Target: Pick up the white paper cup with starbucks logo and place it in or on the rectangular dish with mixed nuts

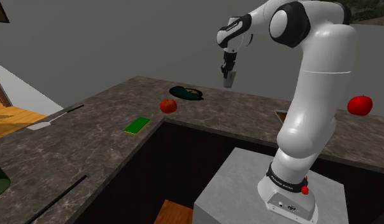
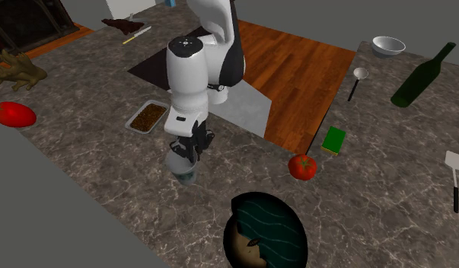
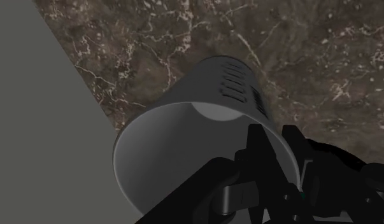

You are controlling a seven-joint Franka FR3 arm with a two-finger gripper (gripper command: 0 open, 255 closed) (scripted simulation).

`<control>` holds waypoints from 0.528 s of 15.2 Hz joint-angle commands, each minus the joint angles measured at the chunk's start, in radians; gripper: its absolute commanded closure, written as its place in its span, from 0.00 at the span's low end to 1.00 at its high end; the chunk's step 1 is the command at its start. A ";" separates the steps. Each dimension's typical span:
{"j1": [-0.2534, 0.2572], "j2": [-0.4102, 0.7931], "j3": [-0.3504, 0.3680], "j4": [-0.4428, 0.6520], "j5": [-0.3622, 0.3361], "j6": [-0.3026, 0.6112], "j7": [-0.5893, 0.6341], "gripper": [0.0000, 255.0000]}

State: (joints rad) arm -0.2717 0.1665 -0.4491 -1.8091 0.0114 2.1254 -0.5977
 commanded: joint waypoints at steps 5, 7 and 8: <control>-0.013 -0.193 -0.031 -0.198 -0.090 0.026 -0.012 1.00; -0.025 -0.262 -0.040 -0.263 -0.124 0.030 -0.018 1.00; -0.032 -0.296 -0.044 -0.294 -0.142 0.031 -0.021 1.00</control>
State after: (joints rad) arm -0.2961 -0.0886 -0.4874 -2.0627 -0.1098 2.1518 -0.6140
